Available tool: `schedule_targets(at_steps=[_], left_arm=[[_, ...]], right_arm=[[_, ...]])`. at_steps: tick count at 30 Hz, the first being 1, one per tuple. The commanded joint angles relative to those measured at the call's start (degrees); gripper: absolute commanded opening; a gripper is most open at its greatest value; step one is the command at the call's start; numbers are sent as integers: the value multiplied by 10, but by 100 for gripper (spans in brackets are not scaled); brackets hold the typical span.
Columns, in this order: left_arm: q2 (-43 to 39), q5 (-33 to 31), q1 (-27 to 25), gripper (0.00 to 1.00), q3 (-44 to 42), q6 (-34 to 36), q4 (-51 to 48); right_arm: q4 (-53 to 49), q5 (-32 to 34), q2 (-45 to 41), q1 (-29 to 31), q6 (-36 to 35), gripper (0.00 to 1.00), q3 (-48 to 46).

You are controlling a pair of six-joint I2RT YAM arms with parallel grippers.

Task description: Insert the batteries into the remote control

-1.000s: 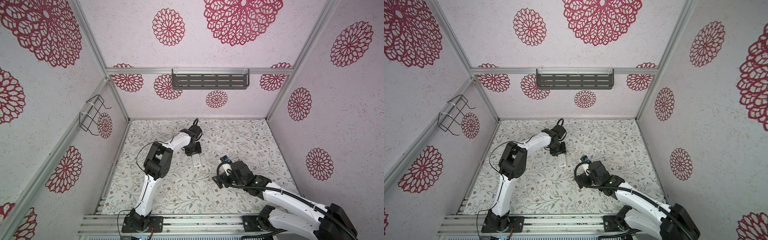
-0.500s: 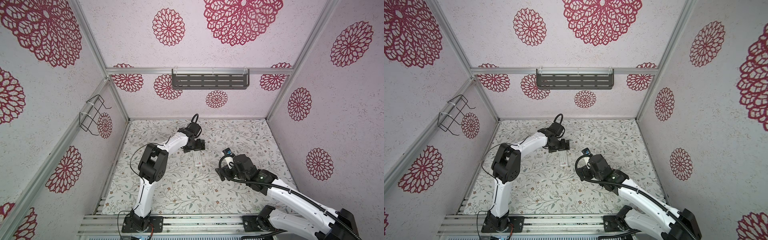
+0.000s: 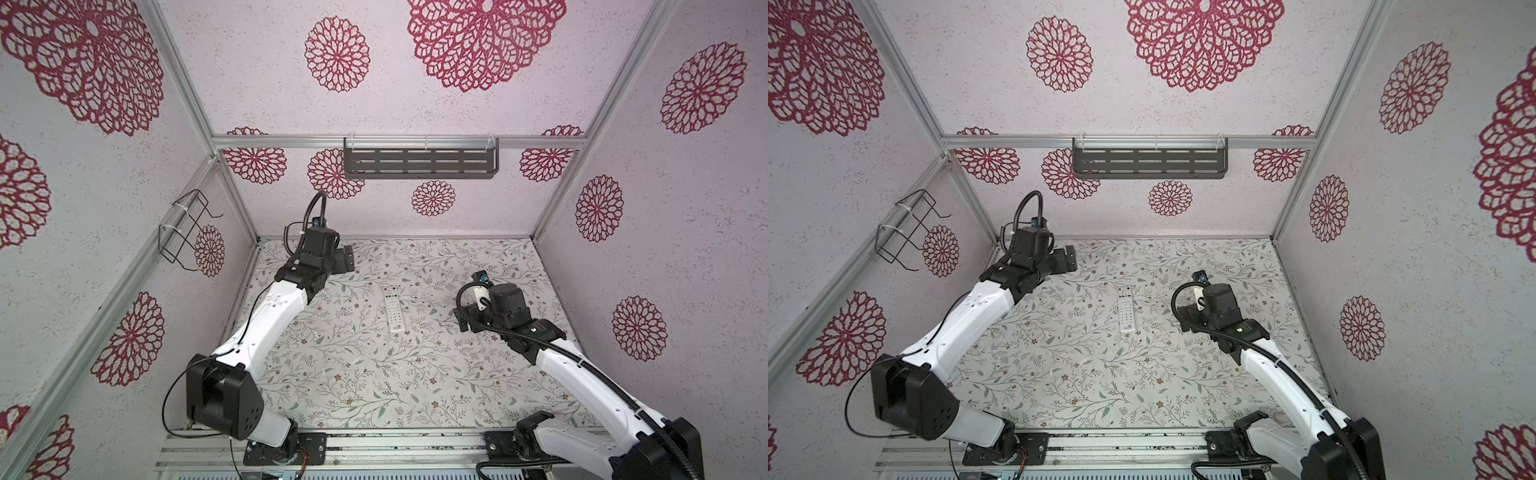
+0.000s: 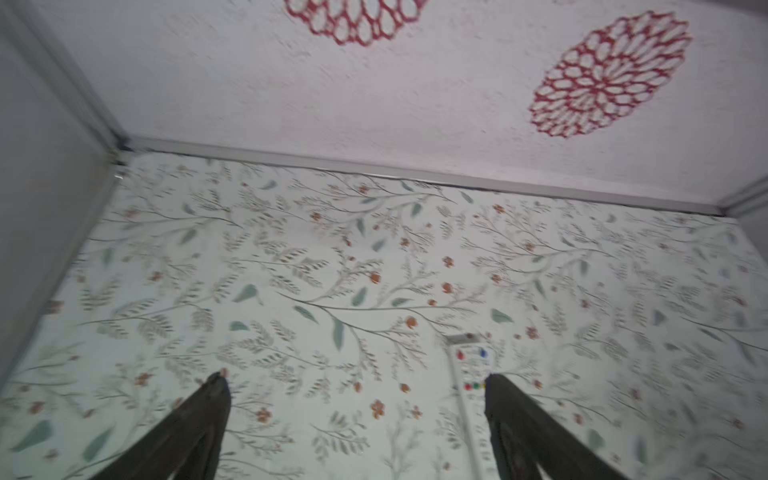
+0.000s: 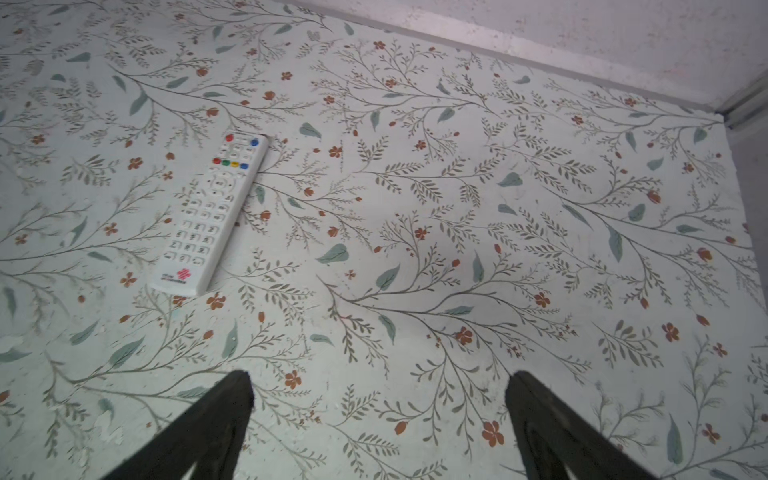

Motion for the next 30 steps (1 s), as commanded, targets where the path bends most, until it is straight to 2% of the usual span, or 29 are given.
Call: schedule_targets(at_steps=[1, 4, 5, 8, 13, 15, 18, 19, 20, 21, 23, 25, 27, 30], left_arm=[[-53, -137, 16, 97, -110, 103, 161], [-97, -173, 48, 97, -214, 132, 291], [-106, -189, 61, 97, -240, 121, 315], [-112, -192, 101, 97, -272, 81, 299], [-83, -205, 121, 97, -318, 59, 335], [-69, -211, 127, 97, -343, 62, 389], [-49, -167, 143, 97, -391, 86, 505], [-39, -168, 144, 97, -387, 95, 501], [-27, -171, 147, 97, -386, 99, 505], [-15, -168, 148, 97, -389, 104, 521], [9, -160, 149, 97, -410, 118, 576], [25, -161, 151, 97, -427, 134, 636], [28, -137, 157, 97, -438, 134, 650], [68, -129, 169, 97, -462, 138, 755]], right_arm=[[47, -8, 24, -44, -23, 99, 6], [92, -1, 60, -92, -43, 99, -8], [108, 6, 70, -112, -45, 99, -13], [192, -4, 89, -165, -38, 99, -51], [372, 4, 130, -181, -64, 99, -125], [413, 7, 159, -181, -70, 99, -135], [501, 6, 194, -185, -74, 99, -164], [542, 2, 204, -187, -73, 99, -181], [583, -3, 214, -190, -70, 99, -191], [583, -10, 216, -194, -62, 99, -189], [627, -63, 228, -210, -48, 99, -197], [625, -86, 237, -224, -39, 99, -191], [637, -114, 236, -238, -33, 99, -197], [690, -138, 227, -251, -23, 99, -232]])
